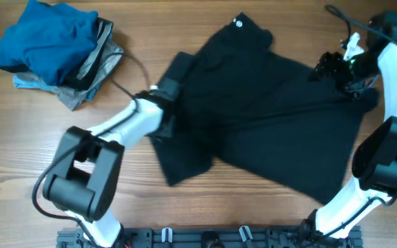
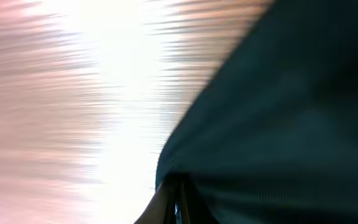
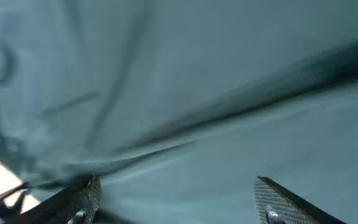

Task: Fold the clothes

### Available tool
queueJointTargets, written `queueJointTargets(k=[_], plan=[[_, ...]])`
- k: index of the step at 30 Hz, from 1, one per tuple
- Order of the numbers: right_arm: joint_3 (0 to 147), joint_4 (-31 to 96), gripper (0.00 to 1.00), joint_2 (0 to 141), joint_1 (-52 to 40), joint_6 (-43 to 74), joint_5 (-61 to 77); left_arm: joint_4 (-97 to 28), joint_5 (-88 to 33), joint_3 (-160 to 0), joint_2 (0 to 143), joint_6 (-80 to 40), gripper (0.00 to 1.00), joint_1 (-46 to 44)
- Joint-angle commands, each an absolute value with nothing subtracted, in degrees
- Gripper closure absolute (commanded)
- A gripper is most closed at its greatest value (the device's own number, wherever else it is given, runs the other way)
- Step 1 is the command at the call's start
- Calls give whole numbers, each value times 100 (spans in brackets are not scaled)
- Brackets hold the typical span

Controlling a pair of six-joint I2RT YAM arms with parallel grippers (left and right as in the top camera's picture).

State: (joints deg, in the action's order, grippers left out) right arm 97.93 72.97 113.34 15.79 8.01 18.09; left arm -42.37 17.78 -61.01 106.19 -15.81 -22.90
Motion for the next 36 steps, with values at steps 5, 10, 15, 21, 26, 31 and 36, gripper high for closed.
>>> queueJointTargets(k=[5, 10, 15, 21, 26, 31, 36], plan=[[7723, 6289, 80, 11306, 1586, 1739, 1452, -4536, 1992, -5929, 10259, -1826, 96, -1691], [6552, 5183, 93, 11306, 1590, 2742, 722, -4595, 1518, -5929, 9330, -1831, 88, -1682], [5924, 4281, 96, 11306, 1841, 3524, -464, -4499, 1238, -5929, 8641, -1826, 74, -1688], [6792, 4460, 96, 11303, 3376, 3614, -871, -3793, 150, -5927, 8490, -1599, 45, -1715], [7795, 4742, 63, 11277, 4049, 2729, 1146, -3116, -117, -5927, 8630, -1387, 30, -1872], [8191, 5231, 59, 10779, 3820, 1997, 1911, -2340, -1299, -5927, 9216, -913, 36, -2185], [8191, 5601, 59, 10053, 3133, 1697, 2405, -1260, -1455, -5927, 10283, -751, 87, -2622]])
